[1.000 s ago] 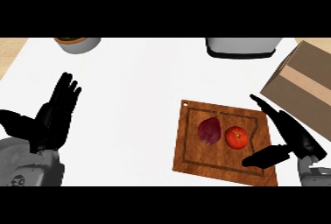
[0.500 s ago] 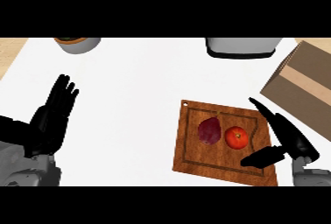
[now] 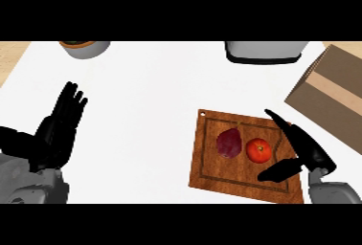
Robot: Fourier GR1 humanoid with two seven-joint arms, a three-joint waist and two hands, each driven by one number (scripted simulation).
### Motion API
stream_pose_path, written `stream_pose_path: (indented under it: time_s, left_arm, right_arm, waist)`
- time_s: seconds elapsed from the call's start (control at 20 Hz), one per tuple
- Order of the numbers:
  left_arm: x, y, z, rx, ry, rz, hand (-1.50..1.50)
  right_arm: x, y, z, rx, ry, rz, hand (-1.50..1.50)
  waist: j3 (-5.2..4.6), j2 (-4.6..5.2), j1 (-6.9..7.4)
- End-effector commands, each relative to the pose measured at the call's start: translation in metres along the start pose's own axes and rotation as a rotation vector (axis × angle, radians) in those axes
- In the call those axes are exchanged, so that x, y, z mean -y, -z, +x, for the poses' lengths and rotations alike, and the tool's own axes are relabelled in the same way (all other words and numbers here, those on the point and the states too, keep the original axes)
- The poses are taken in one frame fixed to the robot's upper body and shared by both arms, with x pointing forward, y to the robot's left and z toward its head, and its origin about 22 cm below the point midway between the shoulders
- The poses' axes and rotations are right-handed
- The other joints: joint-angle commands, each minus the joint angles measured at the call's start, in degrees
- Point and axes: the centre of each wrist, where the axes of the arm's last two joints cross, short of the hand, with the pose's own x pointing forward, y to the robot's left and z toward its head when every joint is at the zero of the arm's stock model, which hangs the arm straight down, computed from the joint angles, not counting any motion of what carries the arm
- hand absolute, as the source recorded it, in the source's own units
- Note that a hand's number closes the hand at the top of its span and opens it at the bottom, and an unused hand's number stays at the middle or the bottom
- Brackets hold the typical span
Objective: Pick the tomato from the cutting board and place it in the cardboard box
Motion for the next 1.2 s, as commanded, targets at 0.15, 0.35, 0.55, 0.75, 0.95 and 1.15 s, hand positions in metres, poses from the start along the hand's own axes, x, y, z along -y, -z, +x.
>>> stream_pose_path:
  time_s: [0.15, 0.35, 0.55, 0.75, 0.95, 1.15]
  left_arm:
    - [0.007, 0.001, 0.005, 0.003, 0.023, -0.003, 0.00]
    - [0.007, 0.001, -0.013, -0.015, -0.014, -0.014, 0.00]
    - [-0.004, 0.008, 0.002, 0.002, -0.002, -0.011, 0.00]
    - [0.005, -0.017, -0.016, -0.017, -0.010, -0.003, 0.00]
    - [-0.023, 0.003, 0.005, -0.010, -0.008, -0.002, 0.00]
    - [-0.003, 0.011, 0.003, 0.007, -0.010, -0.006, 0.00]
  right_arm:
    - [-0.017, 0.020, 0.010, -0.024, -0.013, 0.027, -1.50]
    - [-0.017, 0.027, 0.005, -0.010, -0.006, 0.022, -1.50]
    - [-0.024, 0.014, -0.012, -0.007, -0.025, 0.029, -1.50]
    - [-0.031, 0.017, -0.009, 0.009, -0.030, 0.009, -1.50]
    - [-0.030, 0.007, -0.008, 0.030, -0.054, 0.021, 1.50]
    - [-0.028, 0.010, -0.015, 0.080, -0.154, -0.017, 1.50]
  waist:
    - [0.00, 0.02, 0.08]
    - [0.00, 0.03, 0.06]
    - [0.00, 0.00, -0.04]
    - [0.00, 0.00, 0.07]
    - [-0.01, -0.01, -0.04]
    - [0.00, 0.00, -0.11]
